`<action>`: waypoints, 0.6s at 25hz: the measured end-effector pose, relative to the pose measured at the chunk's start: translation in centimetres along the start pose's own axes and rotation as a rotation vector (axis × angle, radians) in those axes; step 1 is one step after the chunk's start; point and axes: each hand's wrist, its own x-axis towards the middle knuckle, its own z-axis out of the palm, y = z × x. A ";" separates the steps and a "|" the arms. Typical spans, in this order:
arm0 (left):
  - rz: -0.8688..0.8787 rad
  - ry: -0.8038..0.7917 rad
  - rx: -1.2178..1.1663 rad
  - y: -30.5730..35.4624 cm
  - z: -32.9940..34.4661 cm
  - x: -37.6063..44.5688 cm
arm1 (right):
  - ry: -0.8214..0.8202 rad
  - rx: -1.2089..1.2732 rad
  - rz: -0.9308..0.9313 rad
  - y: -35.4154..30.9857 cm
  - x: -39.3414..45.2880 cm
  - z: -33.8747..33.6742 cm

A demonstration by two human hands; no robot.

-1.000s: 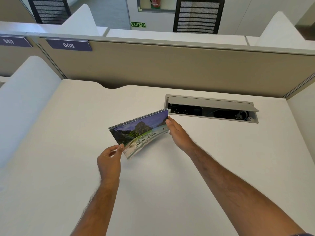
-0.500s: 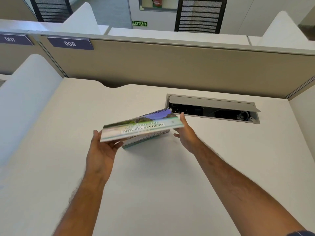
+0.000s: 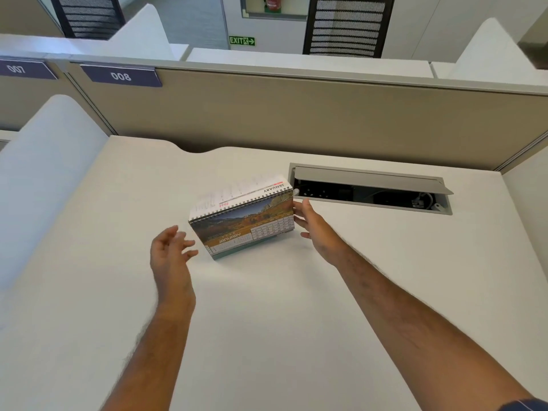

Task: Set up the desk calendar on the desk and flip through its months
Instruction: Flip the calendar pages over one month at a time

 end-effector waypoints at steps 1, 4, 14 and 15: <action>-0.034 0.045 0.084 -0.9 0.2 -0.4 | -0.008 -0.009 -0.002 0.0 0.0 0.1; -0.229 -0.071 0.261 -3.1 0.6 -1.7 | -0.032 -0.052 -0.004 0.2 -0.2 0.4; -0.233 0.023 0.493 -4.0 0.9 -3.5 | -0.063 -0.064 -0.050 0.4 -0.5 0.6; -0.222 0.069 0.504 -4.0 0.8 -3.4 | -0.061 -0.068 -0.050 0.5 -0.5 0.6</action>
